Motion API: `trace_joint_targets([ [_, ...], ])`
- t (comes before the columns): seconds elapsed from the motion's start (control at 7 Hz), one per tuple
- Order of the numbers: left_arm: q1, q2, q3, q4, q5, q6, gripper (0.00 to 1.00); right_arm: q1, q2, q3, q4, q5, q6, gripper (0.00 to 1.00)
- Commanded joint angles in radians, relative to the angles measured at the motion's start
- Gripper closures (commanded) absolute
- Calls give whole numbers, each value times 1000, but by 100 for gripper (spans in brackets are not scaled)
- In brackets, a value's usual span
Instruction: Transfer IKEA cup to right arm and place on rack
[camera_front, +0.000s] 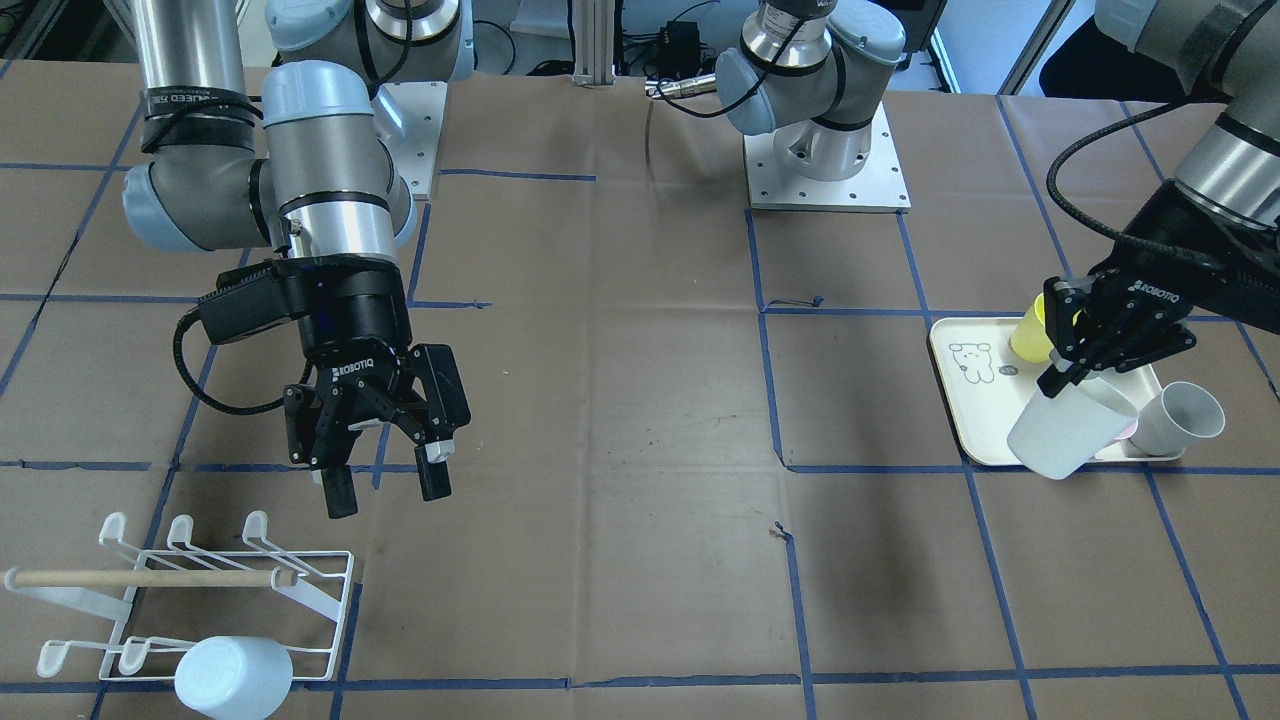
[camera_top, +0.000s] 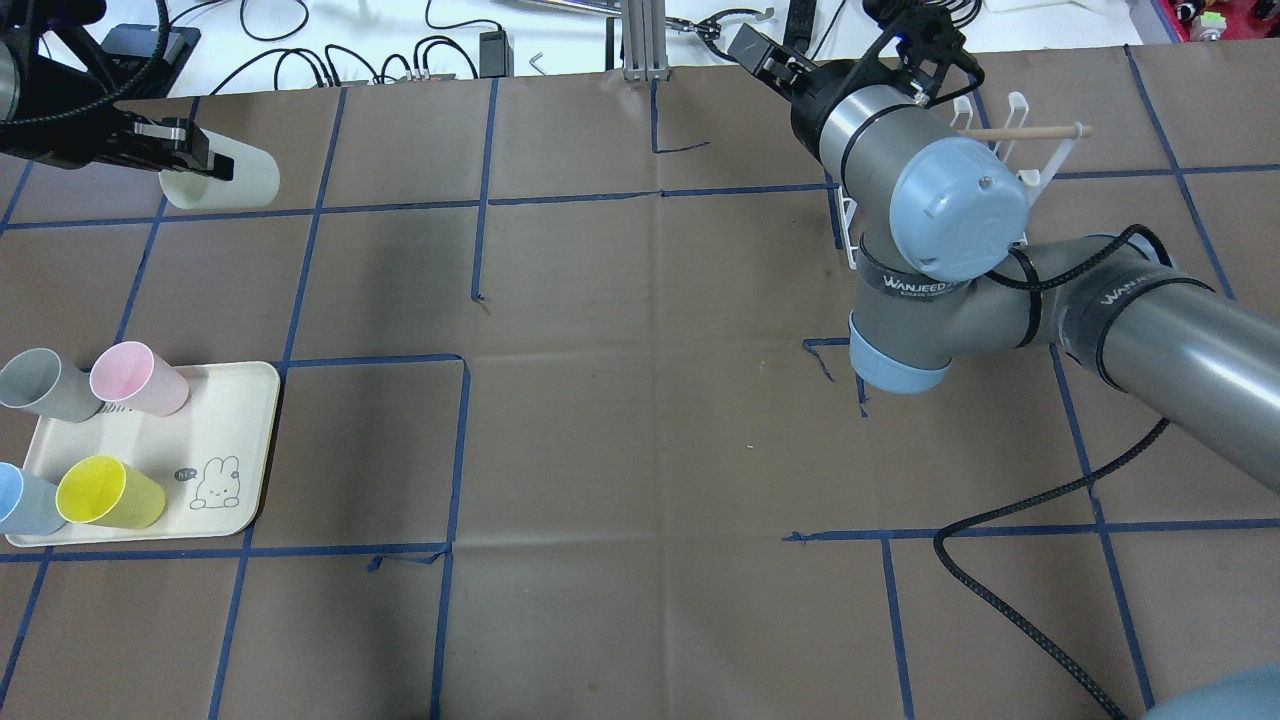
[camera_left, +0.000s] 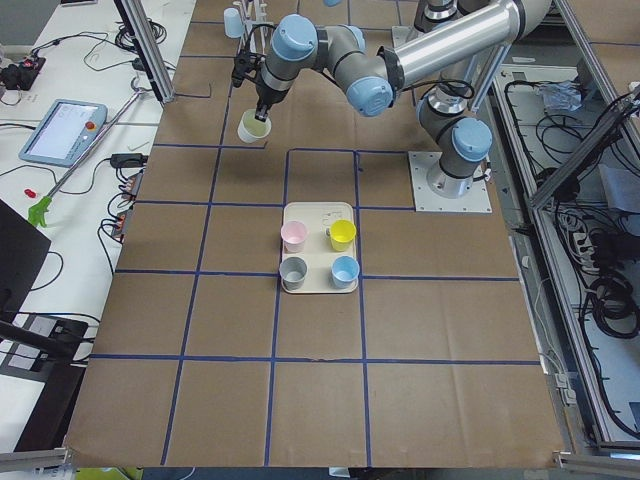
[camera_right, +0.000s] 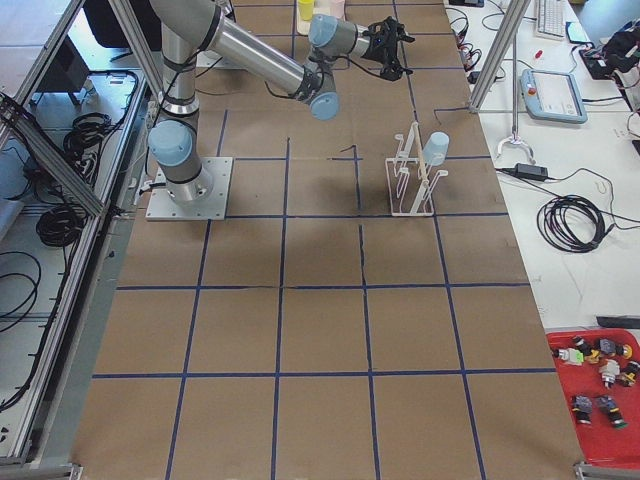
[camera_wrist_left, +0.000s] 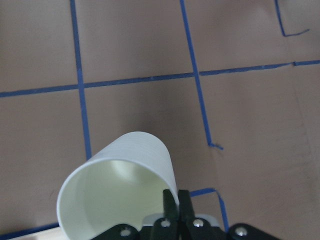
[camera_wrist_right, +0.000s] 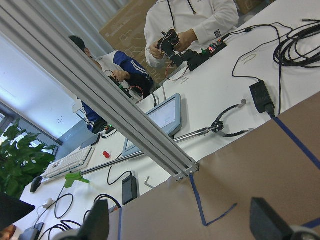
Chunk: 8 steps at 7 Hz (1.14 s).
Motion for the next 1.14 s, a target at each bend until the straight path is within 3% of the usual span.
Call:
trace_joint_targets([
  [0.0,-19,-39,-23,184,-266,4,100,34,-18,35,-56,18,300,0],
  [0.14,-45,-39,-41,226,-336,4,100,43,-17,40,-87,18,450,0],
  [0.43,-76,-43,-151,448,-498,10,100,63,-13,84,-159,16,675,0],
  [0.57,-76,-72,-244,661,-579,7,100,65,-12,101,-170,16,785,0],
  [0.71,-79,-112,-302,809,-626,2,100,71,-12,104,-169,18,842,0],
  [1.0,-132,-142,-325,912,-663,5,100,82,-10,101,-164,15,844,0],
])
